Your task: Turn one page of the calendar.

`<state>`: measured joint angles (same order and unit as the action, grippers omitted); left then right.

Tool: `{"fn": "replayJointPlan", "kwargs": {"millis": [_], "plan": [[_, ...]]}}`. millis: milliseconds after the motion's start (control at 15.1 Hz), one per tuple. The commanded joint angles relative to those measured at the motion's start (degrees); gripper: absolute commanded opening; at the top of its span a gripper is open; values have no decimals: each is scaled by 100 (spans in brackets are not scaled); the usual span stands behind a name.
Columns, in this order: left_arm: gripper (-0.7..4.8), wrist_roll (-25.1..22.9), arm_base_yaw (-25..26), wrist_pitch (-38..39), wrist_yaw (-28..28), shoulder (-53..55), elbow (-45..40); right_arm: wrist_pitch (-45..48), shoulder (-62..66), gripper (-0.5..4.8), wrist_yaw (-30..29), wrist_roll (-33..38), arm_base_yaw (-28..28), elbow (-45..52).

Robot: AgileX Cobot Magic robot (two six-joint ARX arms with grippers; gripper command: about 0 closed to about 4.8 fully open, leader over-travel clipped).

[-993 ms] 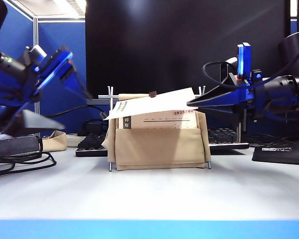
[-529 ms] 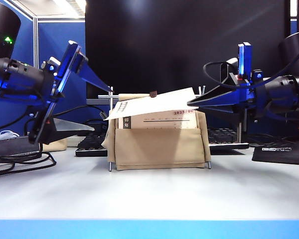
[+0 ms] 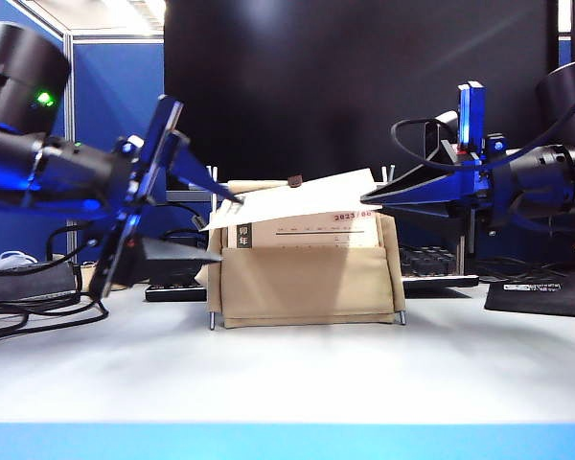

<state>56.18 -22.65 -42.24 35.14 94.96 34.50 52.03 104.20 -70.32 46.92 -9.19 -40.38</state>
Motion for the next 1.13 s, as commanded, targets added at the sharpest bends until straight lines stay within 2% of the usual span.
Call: {"fn": "replayJointPlan", "kwargs": {"millis": [66,132,199,331,463,529,794,1125], "plan": [[248,-26,-59,-136,-151,15,140,96,-31,-1,-35,-2,0,-20],[207,-24,-59,-140,-149,17,179,94,-31,-1,-35,-2,-2,-20],[199,-28,-59,-138,-146,22,236,96,-31,-1,-33,-2,-2,-20],[77,-26,-68,-140,-39,24,339,98,-31,-1,-33,-2,-2,-20],[39,-26,-138,-140,-17,24,372,98,-31,-1,-31,-4,-2,-20],[-7,-26,-170,-140,44,24,378,101,-31,-1,-31,-4,-2,-20],[-6,-24,-264,-153,105,24,378,299,-31,-1,-81,127,-2,-20],[-6,11,-264,-415,525,20,531,1871,-31,-1,-160,1307,-2,-20]]}}
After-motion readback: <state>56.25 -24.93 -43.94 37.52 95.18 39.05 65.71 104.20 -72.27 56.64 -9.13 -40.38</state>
